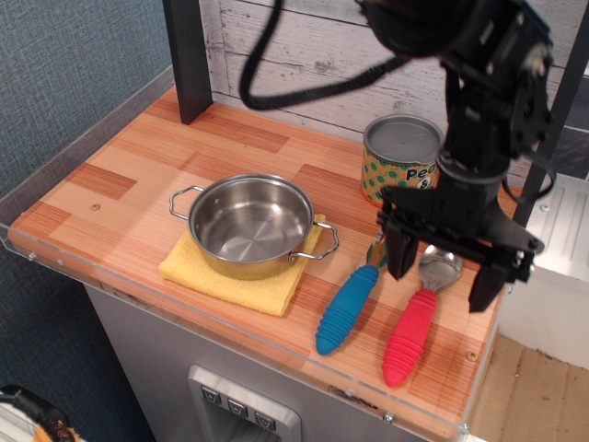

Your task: Move red spoon to left of silver pot.

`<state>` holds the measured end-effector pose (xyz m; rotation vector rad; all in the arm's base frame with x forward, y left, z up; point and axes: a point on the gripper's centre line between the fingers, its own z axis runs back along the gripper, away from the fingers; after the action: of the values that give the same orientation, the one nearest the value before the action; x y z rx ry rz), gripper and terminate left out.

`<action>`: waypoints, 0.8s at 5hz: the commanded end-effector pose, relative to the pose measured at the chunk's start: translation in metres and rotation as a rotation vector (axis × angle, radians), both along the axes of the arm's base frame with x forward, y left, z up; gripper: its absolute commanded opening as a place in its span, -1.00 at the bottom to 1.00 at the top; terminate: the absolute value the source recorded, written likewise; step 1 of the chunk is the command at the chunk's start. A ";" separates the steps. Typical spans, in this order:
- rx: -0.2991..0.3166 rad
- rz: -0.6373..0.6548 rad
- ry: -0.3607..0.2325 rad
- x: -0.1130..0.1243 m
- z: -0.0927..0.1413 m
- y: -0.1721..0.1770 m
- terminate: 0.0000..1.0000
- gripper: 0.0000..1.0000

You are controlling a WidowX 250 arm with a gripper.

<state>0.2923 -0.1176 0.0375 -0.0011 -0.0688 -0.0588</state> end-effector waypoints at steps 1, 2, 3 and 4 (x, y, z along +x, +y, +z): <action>0.008 0.037 -0.006 -0.004 -0.010 -0.011 -1.00 1.00; 0.002 0.040 -0.010 -0.005 -0.015 -0.008 -1.00 1.00; -0.003 0.038 -0.004 -0.006 -0.020 -0.006 -1.00 1.00; -0.013 0.033 0.000 -0.007 -0.025 -0.005 -1.00 1.00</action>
<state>0.2880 -0.1223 0.0054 -0.0099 -0.0574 -0.0360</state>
